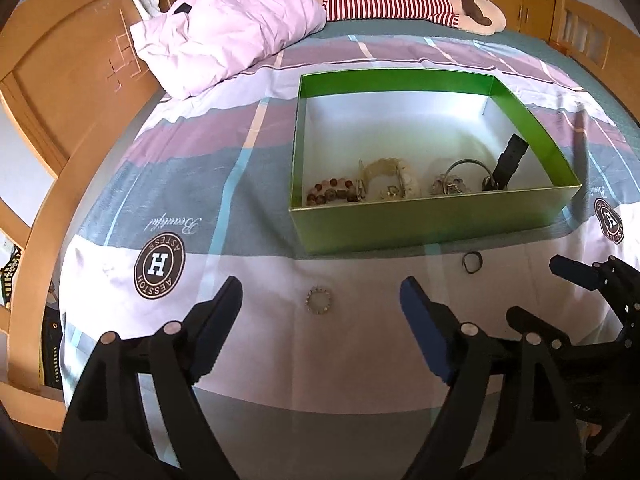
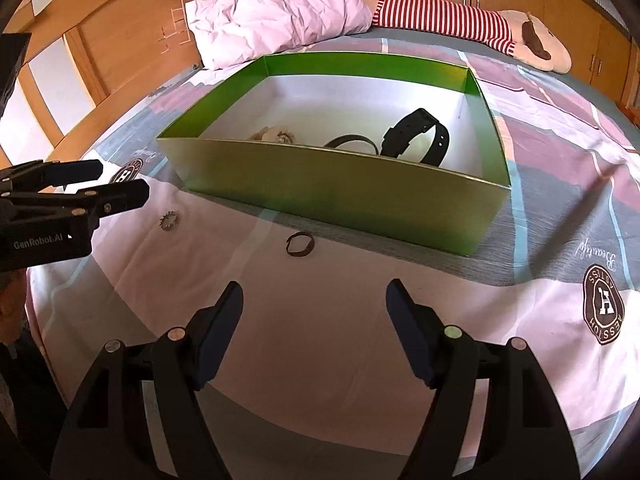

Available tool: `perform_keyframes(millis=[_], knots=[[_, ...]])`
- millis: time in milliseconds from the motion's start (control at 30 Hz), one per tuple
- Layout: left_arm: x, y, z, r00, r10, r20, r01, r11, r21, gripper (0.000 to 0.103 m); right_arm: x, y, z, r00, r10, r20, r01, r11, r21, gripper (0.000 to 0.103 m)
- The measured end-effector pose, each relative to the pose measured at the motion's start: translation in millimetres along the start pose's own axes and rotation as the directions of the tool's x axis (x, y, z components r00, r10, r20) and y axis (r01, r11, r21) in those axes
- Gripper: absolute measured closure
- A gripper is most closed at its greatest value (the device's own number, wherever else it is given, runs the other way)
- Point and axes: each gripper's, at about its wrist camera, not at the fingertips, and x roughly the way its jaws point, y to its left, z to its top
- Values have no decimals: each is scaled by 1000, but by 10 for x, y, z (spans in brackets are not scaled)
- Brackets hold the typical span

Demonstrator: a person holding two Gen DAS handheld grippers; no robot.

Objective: Organize jewelry
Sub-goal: 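Grasp the small gold beaded ring with the left tool while the right tool reaches the black ring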

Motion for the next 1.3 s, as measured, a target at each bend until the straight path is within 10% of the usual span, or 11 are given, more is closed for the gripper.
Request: perform_keyframes(millis=[467,767,800,1300], knots=[[296,501,22,984,-83,-155,43,969,-244,15,283,306,223,997,-65,-42,60,992,-113,35],[578,613,-9,961,-153,-229,71,941,-331,15,634,320,327,993,-62,-102,51,993,-108,67],[606,594,-6,959,-159,-233,75,941,-330,17,632,315,324,992,-59,-109,46,992,-115,83],[892,112,28,971,-69,-230,30,985,-168,71,177,79,-148,982,-29,-184,6,992,-124,83]])
